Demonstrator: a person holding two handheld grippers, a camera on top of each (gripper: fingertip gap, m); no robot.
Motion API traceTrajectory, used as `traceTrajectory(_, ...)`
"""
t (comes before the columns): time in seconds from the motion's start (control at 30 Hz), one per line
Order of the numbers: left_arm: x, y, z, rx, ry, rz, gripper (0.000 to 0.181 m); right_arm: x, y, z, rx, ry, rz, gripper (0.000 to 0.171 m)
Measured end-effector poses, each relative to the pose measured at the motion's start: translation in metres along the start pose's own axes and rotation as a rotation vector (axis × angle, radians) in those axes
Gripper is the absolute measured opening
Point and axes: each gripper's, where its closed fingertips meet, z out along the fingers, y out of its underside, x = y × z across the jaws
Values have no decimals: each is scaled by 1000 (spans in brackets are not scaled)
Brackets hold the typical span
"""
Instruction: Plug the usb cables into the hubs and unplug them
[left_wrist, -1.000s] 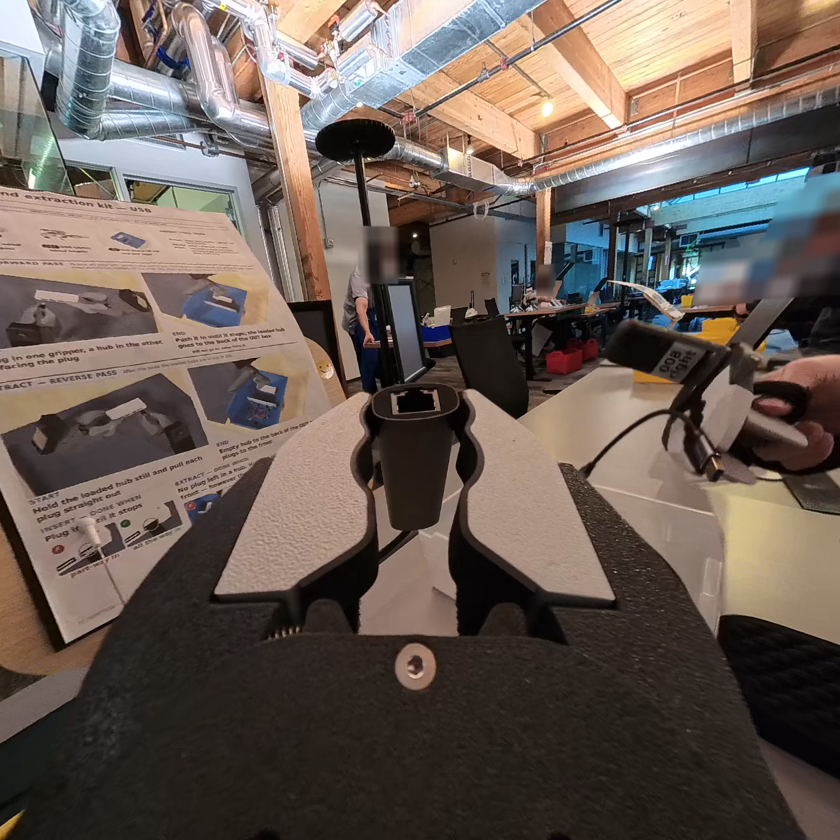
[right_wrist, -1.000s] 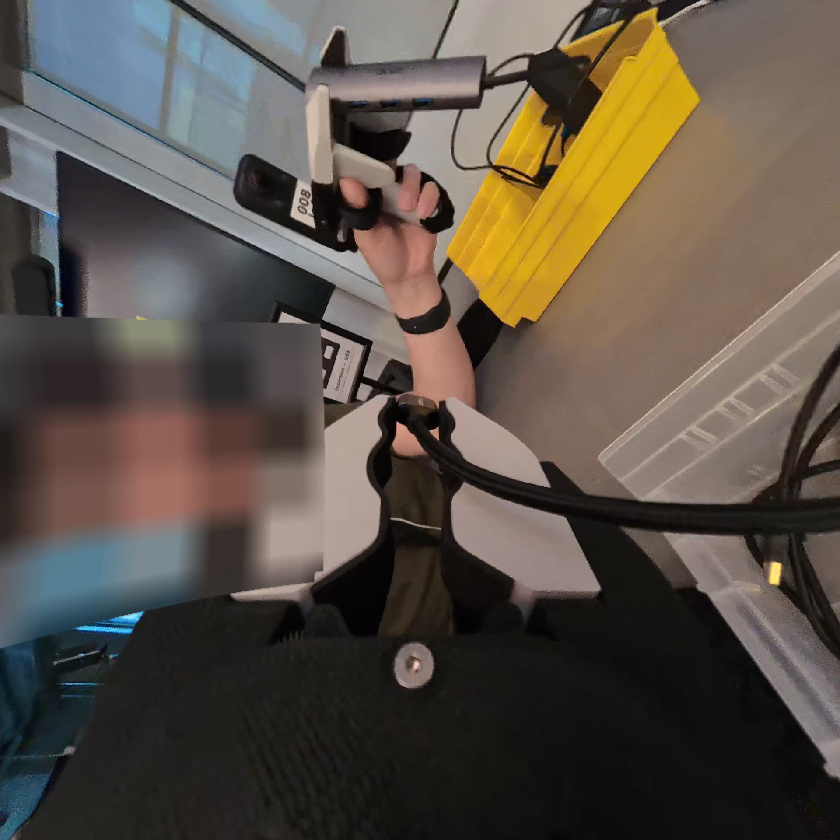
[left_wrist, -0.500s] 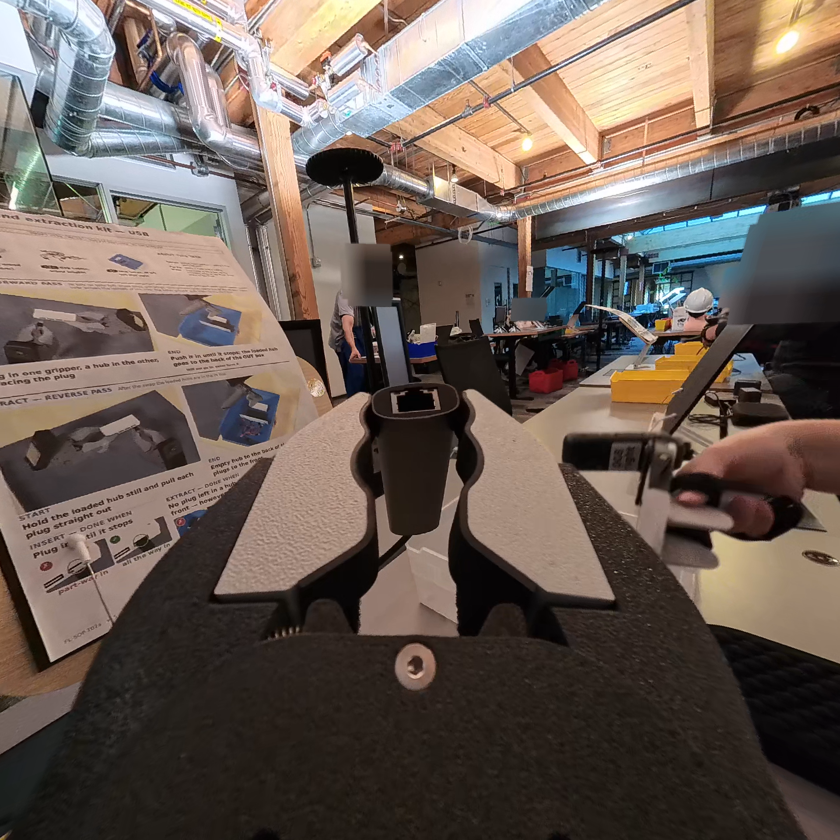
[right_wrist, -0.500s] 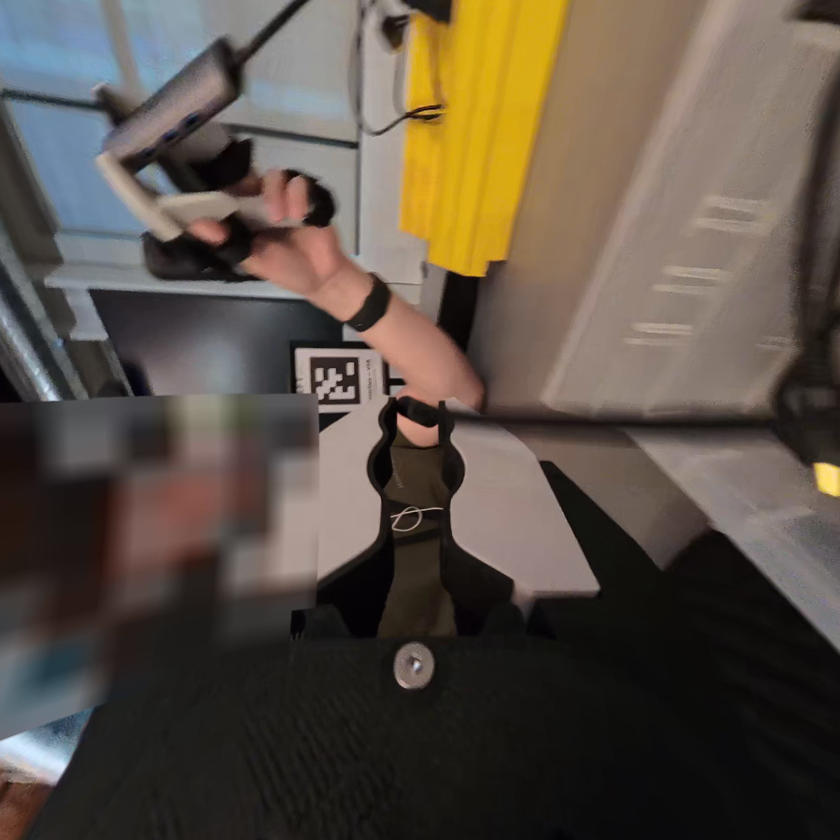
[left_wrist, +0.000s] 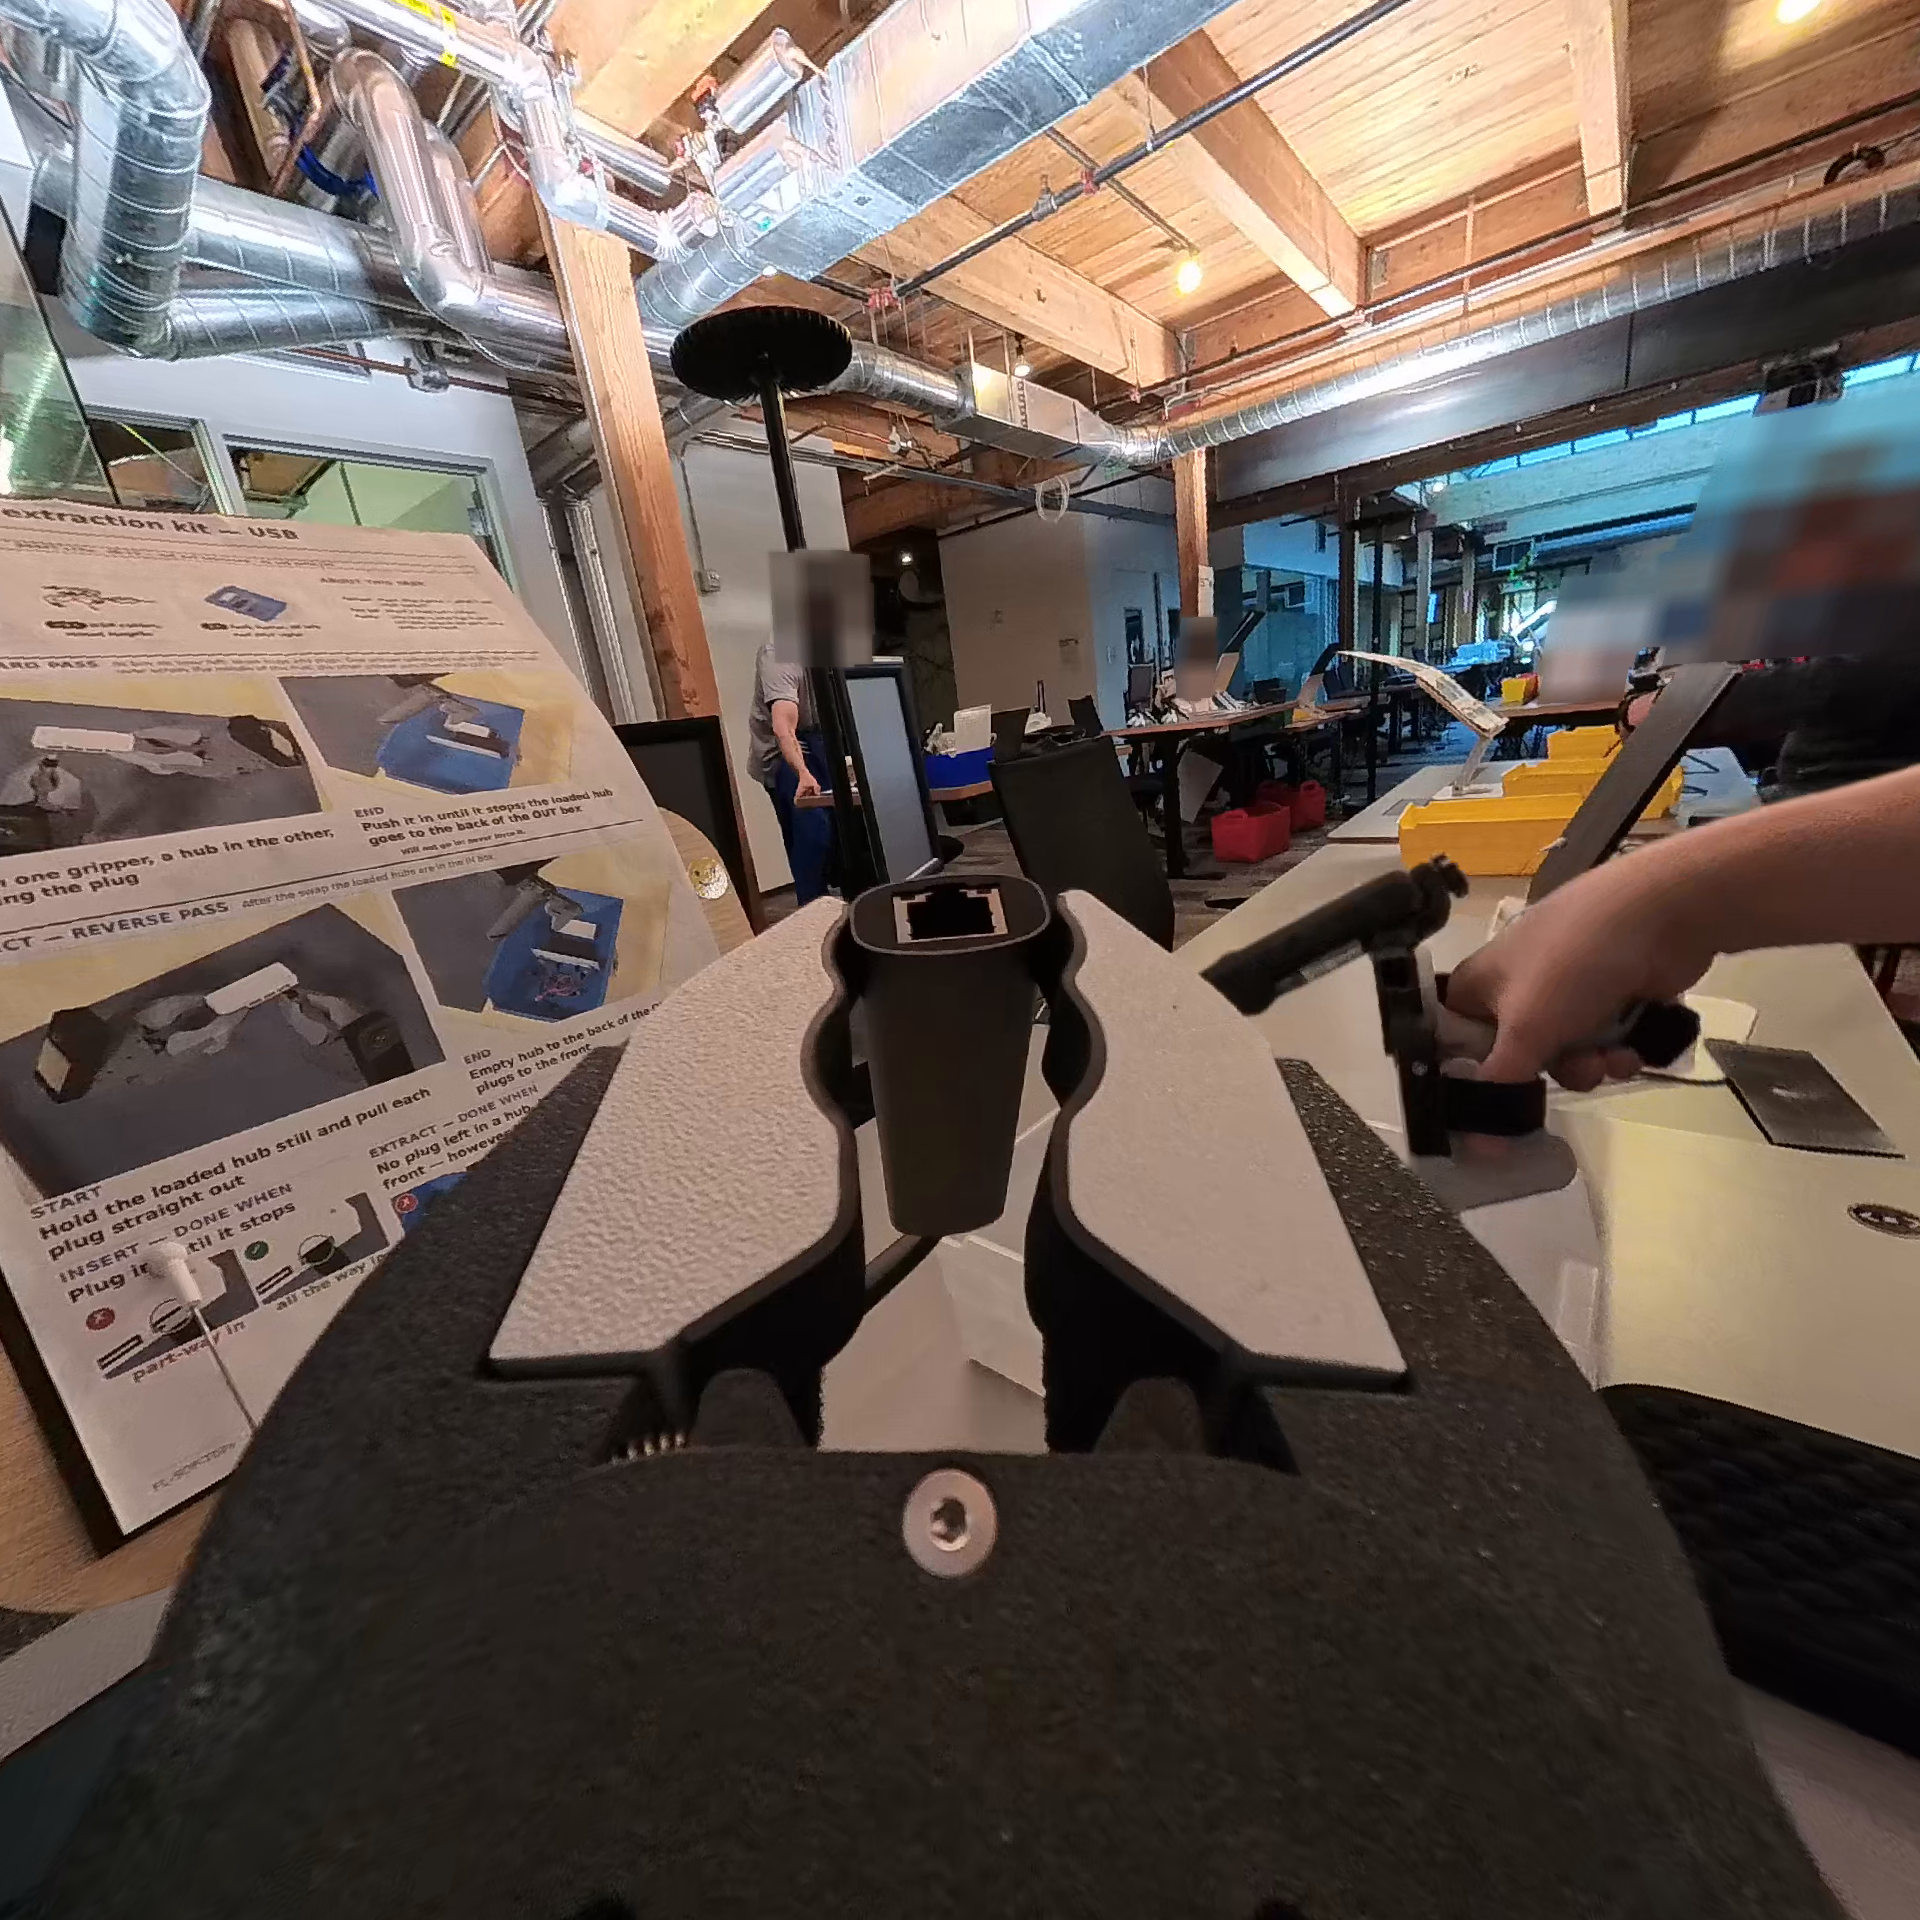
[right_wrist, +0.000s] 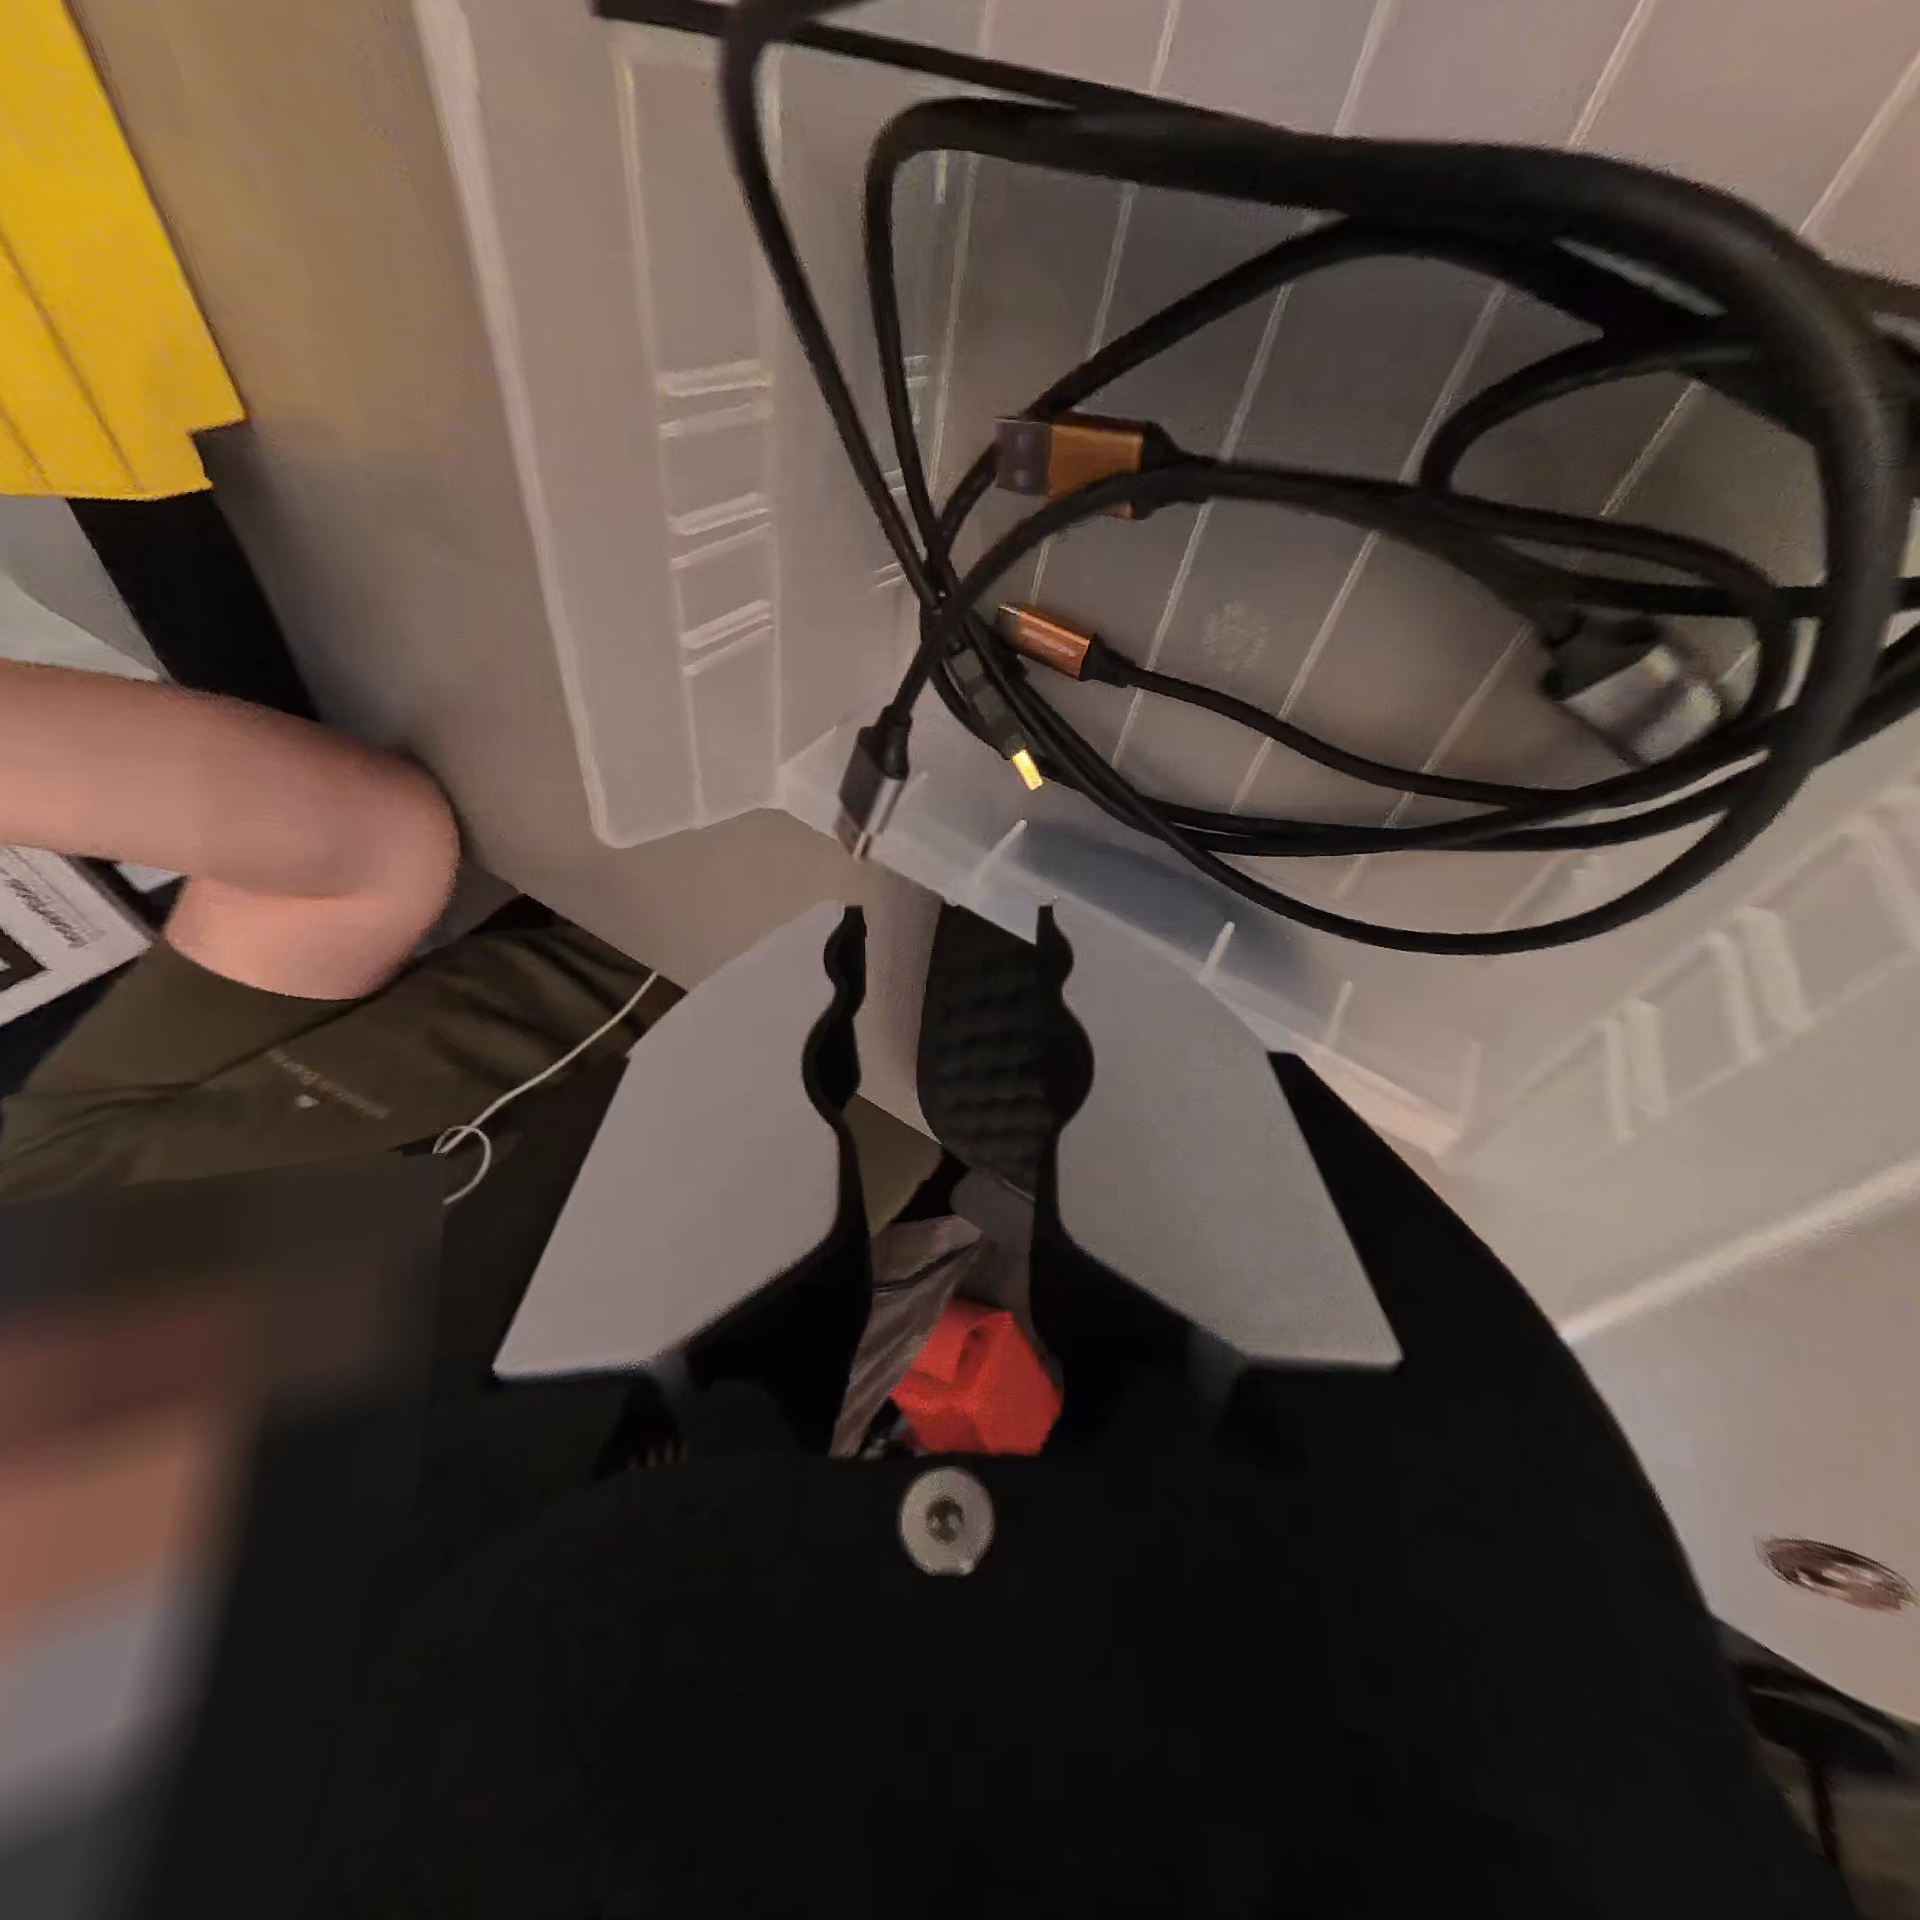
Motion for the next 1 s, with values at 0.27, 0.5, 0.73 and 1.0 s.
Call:
traceTrajectory(0.27, 18, -5, 3, 25, 128, -65, 33, -130, -32, -60, 480, 111, -865, 38)
traceTrajectory(0.5, 33, -7, 5, 17, 180, -85, 33, -243, -44, -97, 1121, 287, -1437, 50)
traceTrajectory(0.73, 43, -6, 10, 0, 191, -68, 33, -259, -80, -72, 1491, 478, -1330, 32)
traceTrajectory(1.0, 1, 6, -5, -98, 52, -175, 34, -236, -101, -104, 1328, 560, -1294, 18)
